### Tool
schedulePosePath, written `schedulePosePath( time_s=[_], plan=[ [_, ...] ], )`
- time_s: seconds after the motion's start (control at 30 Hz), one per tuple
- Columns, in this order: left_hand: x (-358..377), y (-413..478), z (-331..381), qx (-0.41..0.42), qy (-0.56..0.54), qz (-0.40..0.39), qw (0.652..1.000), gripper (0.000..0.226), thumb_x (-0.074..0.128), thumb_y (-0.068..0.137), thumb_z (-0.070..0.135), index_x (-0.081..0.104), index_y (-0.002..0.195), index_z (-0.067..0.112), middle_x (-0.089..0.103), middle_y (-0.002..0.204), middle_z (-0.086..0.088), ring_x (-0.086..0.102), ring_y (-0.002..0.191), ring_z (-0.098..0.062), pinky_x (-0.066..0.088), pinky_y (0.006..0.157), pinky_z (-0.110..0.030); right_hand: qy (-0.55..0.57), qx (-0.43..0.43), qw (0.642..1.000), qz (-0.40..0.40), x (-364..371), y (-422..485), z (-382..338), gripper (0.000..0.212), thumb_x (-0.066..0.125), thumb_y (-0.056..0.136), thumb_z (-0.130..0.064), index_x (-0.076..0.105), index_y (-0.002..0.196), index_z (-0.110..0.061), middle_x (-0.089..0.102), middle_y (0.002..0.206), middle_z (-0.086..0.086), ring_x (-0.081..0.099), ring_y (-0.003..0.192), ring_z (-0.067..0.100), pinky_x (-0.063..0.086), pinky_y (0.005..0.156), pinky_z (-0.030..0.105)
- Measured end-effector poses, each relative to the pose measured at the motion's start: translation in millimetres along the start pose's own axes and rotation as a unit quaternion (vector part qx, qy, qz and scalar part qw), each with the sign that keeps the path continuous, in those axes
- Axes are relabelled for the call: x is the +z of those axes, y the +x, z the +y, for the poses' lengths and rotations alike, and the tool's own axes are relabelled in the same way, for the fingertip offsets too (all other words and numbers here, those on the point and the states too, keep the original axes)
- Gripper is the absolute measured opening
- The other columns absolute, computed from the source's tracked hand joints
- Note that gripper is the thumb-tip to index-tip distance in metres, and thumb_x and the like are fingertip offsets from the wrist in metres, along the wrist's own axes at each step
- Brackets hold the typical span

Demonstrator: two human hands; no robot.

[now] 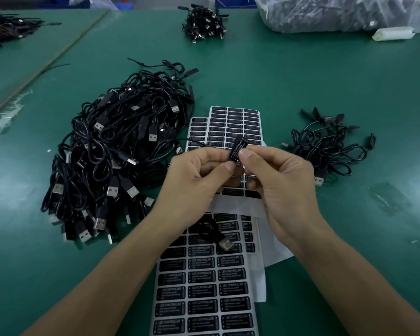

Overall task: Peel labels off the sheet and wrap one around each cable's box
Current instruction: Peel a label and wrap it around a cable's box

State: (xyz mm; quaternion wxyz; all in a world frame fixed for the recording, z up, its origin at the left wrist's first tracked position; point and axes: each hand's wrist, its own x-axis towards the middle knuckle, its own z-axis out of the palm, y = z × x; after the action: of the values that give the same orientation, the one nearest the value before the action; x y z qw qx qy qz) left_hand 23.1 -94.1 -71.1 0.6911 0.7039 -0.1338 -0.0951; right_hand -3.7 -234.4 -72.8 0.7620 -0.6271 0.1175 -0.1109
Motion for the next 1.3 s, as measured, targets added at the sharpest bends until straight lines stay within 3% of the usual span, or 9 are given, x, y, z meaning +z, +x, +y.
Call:
schedulePosePath(
  time_s=[0.6, 1.07, 1.3],
  plan=[
    [-1.5, 0.6, 0.7, -0.019, -0.014, -0.001, 1.0, 0.012, 0.064, 0.094, 0.003, 0.072, 0.102, 0.006, 0.078, 0.086, -0.007, 0.076, 0.08, -0.015, 0.055, 0.069, -0.015, -0.032, -0.089, 0.995, -0.015, -0.3, -2.4, -0.1, 0.016, 0.072, 0.088, -0.004, 0.076, 0.081, -0.018, 0.071, 0.064, -0.008, 0.061, 0.052, -0.001, 0.049, 0.054, 0.011],
    [-1.3, 1.4, 0.7, -0.009, -0.036, 0.035, 0.999, 0.008, 0.068, 0.093, 0.008, 0.076, 0.092, 0.011, 0.079, 0.083, -0.004, 0.076, 0.078, -0.014, 0.054, 0.066, -0.013, -0.063, -0.109, 0.992, -0.009, 2.6, -3.1, 2.8, 0.015, 0.073, 0.088, -0.006, 0.077, 0.083, -0.02, 0.075, 0.073, -0.006, 0.07, 0.065, 0.003, 0.053, 0.063, 0.013],
    [-1.1, 1.9, -1.2, -0.002, -0.058, 0.044, 0.997, 0.014, 0.068, 0.092, 0.003, 0.077, 0.086, 0.013, 0.078, 0.081, -0.007, 0.076, 0.076, -0.018, 0.057, 0.069, -0.018, -0.109, -0.158, 0.981, -0.005, 3.3, -6.4, 2.2, 0.011, 0.076, 0.087, -0.008, 0.079, 0.088, -0.019, 0.076, 0.077, -0.006, 0.074, 0.073, 0.012, 0.059, 0.07, 0.022]
  ],
)
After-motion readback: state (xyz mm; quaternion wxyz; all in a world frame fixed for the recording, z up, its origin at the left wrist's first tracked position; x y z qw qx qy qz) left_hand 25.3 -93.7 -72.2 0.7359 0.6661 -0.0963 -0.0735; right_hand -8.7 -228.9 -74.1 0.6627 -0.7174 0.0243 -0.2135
